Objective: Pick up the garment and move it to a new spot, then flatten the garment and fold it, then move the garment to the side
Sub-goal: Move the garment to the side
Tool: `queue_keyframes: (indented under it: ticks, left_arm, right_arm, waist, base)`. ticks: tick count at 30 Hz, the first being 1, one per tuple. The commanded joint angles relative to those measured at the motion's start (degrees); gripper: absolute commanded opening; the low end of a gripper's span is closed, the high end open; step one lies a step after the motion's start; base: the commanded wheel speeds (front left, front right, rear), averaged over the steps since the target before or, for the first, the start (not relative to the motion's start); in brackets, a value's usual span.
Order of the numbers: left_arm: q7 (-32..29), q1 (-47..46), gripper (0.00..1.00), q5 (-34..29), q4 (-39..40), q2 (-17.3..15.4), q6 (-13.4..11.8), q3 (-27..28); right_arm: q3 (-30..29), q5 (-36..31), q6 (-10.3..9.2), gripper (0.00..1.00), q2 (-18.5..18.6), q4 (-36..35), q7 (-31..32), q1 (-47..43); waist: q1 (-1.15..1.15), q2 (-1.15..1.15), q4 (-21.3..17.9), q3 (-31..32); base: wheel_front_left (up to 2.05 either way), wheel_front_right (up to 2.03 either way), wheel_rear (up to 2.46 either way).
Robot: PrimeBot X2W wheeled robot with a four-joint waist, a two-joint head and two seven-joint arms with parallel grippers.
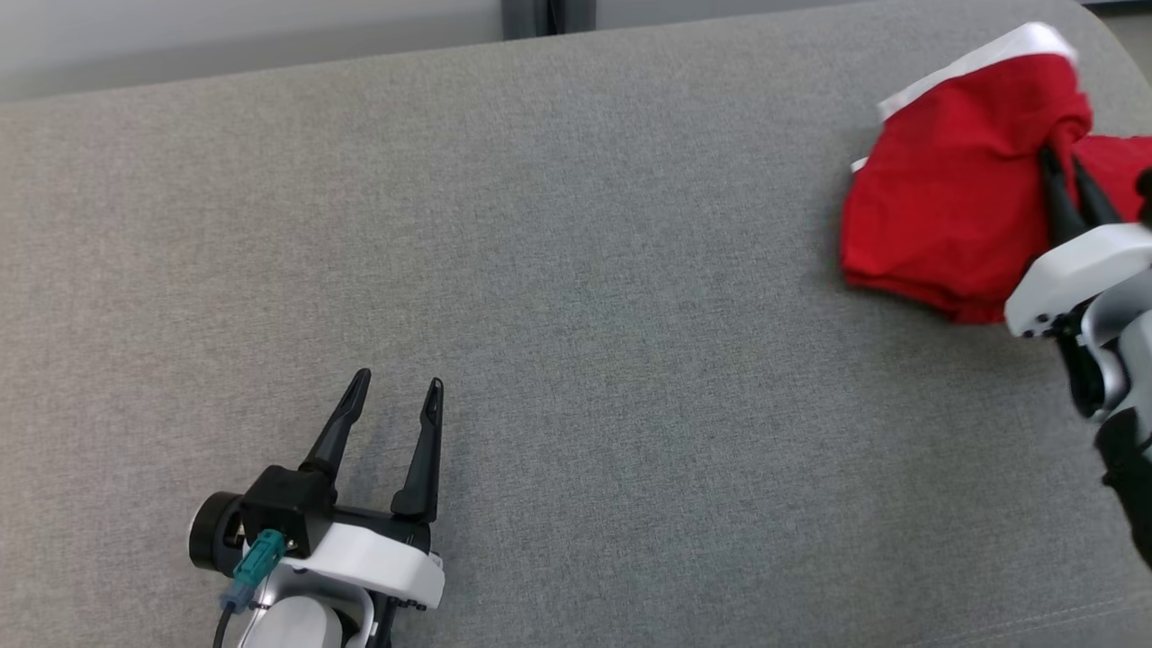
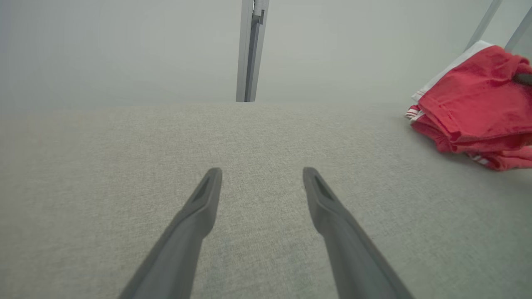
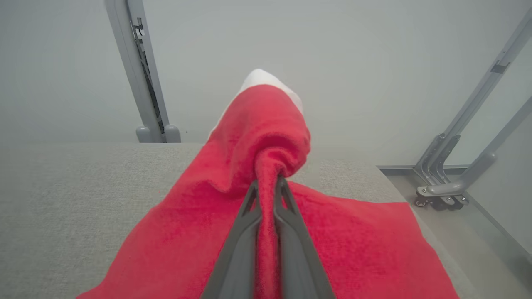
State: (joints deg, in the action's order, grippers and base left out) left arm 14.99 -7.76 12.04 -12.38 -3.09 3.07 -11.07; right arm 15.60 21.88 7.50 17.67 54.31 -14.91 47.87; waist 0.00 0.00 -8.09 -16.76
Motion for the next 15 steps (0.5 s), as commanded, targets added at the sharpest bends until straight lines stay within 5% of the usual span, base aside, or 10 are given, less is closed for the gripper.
queue_keyframes:
  ticks: [1,15]
  left_arm:
    - [0.26,-1.56,1.0,-0.64,0.07,-0.58,0.43,0.31]
    - [0.26,-4.89,1.0,-2.15,-0.39,-1.05,2.03,-0.58]
  right_arm:
    - [-0.25,-0.46,-0.01,0.0,0.97,0.11,-0.35,1.07]
    - [-2.85,-4.19,-0.01,0.0,9.31,7.36,0.01,3.49]
  waist:
    - [0.0,0.0,-0.32,-0.92]
    - [0.0,0.0,2.74,-6.35]
  base:
    - [0.0,0.0,0.0]
    - [0.0,0.0,0.0]
